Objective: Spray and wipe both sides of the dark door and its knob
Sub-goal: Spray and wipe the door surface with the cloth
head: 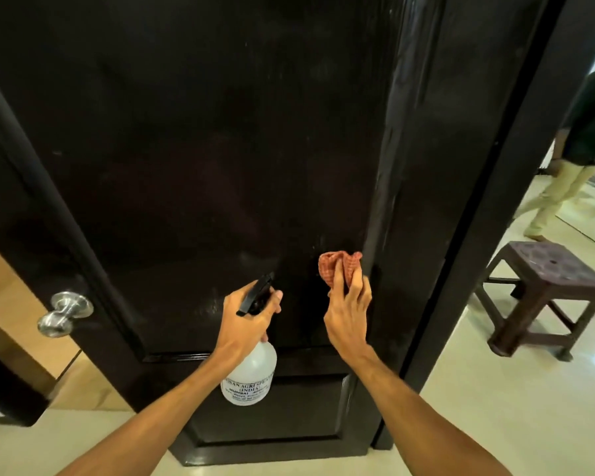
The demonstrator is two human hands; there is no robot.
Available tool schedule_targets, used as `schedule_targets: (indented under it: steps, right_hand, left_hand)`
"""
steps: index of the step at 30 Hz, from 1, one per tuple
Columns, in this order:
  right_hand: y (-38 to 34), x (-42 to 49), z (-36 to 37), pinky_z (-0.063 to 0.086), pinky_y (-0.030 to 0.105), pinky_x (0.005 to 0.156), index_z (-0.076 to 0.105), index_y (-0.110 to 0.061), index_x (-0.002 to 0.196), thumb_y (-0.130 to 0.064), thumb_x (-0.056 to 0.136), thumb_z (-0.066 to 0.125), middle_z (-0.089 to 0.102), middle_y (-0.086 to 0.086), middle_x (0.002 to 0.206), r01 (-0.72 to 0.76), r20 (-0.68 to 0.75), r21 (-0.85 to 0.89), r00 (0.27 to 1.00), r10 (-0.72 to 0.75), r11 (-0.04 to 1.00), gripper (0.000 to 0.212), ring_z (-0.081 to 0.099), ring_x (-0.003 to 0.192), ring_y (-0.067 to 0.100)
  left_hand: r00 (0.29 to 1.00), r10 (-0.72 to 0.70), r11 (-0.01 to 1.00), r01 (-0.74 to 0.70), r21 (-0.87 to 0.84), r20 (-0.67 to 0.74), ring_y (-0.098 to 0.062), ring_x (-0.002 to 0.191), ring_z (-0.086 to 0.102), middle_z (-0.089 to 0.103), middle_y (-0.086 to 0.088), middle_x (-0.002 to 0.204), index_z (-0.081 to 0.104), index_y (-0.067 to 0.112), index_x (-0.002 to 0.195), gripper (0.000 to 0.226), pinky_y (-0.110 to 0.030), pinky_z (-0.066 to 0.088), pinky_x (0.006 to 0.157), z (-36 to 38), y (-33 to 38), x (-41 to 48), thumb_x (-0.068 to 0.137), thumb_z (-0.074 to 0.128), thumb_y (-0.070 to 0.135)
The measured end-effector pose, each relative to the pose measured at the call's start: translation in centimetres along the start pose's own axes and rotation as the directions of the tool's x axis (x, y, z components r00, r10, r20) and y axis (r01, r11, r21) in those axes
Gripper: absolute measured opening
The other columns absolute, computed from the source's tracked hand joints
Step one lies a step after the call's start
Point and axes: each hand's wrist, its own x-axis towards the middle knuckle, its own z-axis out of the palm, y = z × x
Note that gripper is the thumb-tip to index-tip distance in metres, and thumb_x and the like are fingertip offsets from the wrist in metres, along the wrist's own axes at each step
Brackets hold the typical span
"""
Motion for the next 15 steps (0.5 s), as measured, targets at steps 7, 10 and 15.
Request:
schedule_targets:
  steps: [7,10,15]
  right_hand:
    - [-1.3,11.2,-5.5,0.033,0.045,0.108,0.045,-0.018,0.155,0.003,0.086,0.047,0.038,0.014,0.157,0.021,-0.242,0.006,0.97,-0.019,1.0,0.072,0.037,0.133,0.034]
    - [-0.5,4.9,-3.5,0.037,0.051,0.103,0.045,-0.023,0.155,0.005,0.083,0.051,0.042,0.008,0.16,-0.028,-0.199,-0.003,0.98,0.027,1.0,0.077,0.044,0.134,0.033]
    - [-0.7,-0.9,0.0,0.045,0.05,0.106,0.049,-0.013,0.152,0.016,0.083,0.062,0.031,0.014,0.163,0.072,-0.022,0.174,0.997,-0.069,0.982,0.076,0.045,0.128,0.04]
  left_hand:
    - [0.999,0.007,1.0,-0.008,0.008,0.039,-0.01,0.037,0.052,0.072,-0.016,0.083,0.069,0.009,0.093,0.01,-0.026,0.046,0.039,0.9,-0.5,0.4,0.099,0.071,0.017]
    - [0.999,-0.009,1.0,0.009,0.009,0.032,-0.011,0.038,0.053,0.073,-0.015,0.08,0.07,0.011,0.093,0.008,-0.028,0.046,0.04,1.2,-1.6,0.1,0.098,0.073,0.017]
    - [0.998,-0.055,0.997,0.055,0.046,-0.002,-0.016,0.041,0.054,0.07,-0.014,0.074,0.071,0.01,0.094,0.009,-0.033,0.049,0.041,1.0,-3.3,-0.3,0.099,0.072,0.018]
